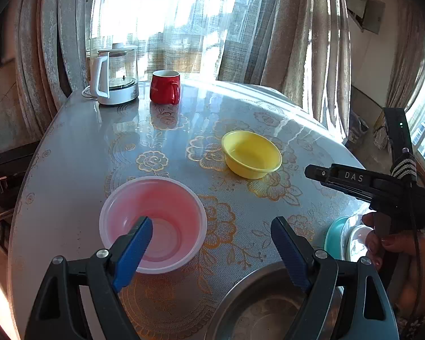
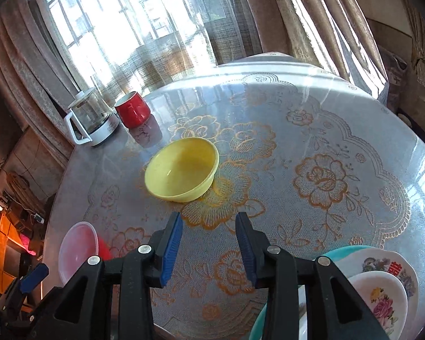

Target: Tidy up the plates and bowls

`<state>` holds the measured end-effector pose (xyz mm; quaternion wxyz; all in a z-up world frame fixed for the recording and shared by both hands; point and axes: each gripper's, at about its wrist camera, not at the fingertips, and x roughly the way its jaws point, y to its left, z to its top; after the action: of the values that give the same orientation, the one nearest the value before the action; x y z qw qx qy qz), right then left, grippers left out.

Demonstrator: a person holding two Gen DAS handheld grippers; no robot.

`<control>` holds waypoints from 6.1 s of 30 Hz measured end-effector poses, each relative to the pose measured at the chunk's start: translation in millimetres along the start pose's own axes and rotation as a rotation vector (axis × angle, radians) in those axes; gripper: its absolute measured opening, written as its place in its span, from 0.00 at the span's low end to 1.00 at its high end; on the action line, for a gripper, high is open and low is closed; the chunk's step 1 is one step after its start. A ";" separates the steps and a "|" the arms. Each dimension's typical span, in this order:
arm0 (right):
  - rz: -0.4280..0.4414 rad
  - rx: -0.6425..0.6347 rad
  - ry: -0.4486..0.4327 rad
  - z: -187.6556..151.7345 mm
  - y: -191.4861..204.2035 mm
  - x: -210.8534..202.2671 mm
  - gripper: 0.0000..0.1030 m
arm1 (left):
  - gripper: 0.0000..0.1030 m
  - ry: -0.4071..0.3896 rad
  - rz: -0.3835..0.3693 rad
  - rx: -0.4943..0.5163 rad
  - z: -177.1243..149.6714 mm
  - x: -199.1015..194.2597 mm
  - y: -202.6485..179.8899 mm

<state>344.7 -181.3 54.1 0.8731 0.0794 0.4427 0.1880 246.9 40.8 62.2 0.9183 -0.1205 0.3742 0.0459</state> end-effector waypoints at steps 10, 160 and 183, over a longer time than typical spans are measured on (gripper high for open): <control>0.050 0.072 0.047 21.6 -10.5 48.6 0.38 | 0.84 0.014 0.034 -0.005 10.8 15.6 3.1; 0.137 0.063 -0.009 -176.4 14.0 -97.3 0.14 | 0.12 0.073 -0.125 0.007 -112.3 -52.9 -19.5; 0.060 0.053 0.077 -171.8 17.7 -86.1 0.32 | 0.14 0.129 -0.054 0.109 -118.9 -36.4 -35.3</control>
<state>156.0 -204.2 21.2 0.8471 0.1082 0.4782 0.2052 146.6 -23.5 12.1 0.8984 -0.0830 0.4313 -0.0074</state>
